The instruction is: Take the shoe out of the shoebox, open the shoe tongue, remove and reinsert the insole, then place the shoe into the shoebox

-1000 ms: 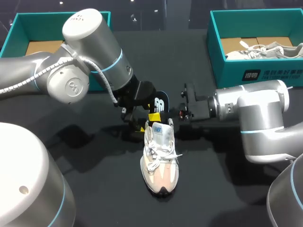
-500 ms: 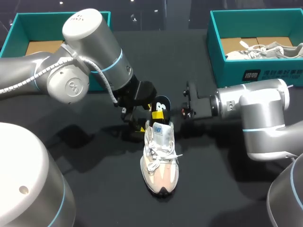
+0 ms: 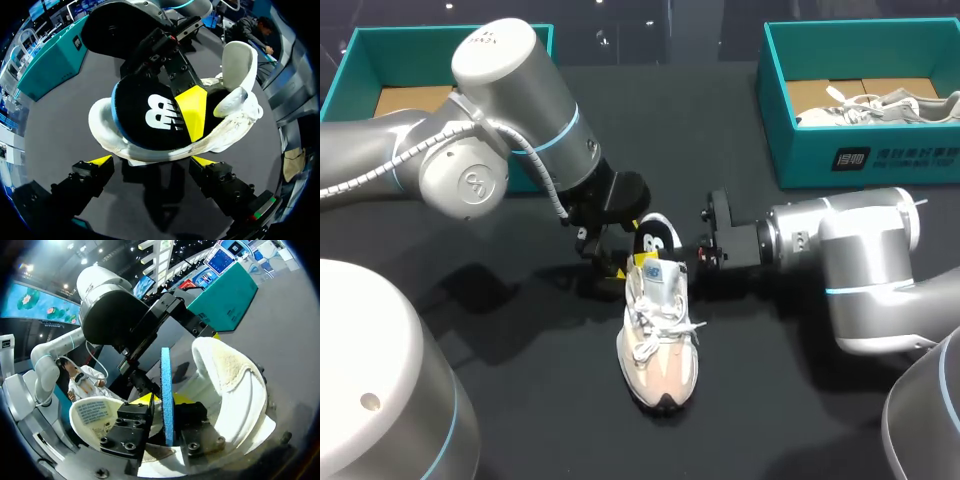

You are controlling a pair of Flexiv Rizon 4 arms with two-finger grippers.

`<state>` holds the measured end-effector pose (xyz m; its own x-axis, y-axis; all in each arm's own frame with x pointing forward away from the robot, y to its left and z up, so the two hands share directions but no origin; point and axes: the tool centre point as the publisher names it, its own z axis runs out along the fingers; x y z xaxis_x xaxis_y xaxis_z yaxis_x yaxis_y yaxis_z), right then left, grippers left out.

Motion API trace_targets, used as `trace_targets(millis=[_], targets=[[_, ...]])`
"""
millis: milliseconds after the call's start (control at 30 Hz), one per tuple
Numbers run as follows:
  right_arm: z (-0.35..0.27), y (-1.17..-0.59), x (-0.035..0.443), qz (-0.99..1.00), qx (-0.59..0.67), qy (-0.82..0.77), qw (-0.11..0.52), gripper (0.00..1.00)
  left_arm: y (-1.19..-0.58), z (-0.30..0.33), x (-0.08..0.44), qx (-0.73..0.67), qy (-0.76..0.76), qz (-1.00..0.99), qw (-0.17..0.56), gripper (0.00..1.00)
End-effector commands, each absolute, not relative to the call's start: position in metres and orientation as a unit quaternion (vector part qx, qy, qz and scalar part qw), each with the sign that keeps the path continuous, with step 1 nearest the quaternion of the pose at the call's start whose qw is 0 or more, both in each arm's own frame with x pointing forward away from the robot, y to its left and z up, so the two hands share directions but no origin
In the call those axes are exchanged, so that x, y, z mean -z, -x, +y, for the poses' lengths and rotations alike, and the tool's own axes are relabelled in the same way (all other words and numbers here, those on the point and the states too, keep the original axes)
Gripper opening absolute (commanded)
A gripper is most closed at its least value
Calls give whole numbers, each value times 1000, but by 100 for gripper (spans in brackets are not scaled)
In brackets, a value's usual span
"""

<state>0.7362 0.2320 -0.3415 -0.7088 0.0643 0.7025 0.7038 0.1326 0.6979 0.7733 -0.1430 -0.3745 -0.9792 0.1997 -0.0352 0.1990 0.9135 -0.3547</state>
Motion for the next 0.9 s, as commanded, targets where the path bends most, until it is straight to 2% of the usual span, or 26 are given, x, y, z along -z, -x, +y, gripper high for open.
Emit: trace_targets(millis=[33,233,433,467,533,900], targets=[[232,-740,324,-719,589,269,253,33,-774,-144,375,-180,102,-978,1,100],[222,-750,313,-731,583,265,237,31,-774,-144,375,-180,102,-978,1,100],[216,-757,314,-728,586,270,232,22,-774,-144,375,-180,102,-978,1,100],[214,-758,316,-726,586,275,232,19,-774,-144,375,-180,102,-978,1,100],[212,-758,324,-719,588,284,237,0,-774,-144,375,-180,102,-978,1,100],[219,-734,356,-699,573,315,289,0,-774,-144,375,-180,102,-978,1,100]])
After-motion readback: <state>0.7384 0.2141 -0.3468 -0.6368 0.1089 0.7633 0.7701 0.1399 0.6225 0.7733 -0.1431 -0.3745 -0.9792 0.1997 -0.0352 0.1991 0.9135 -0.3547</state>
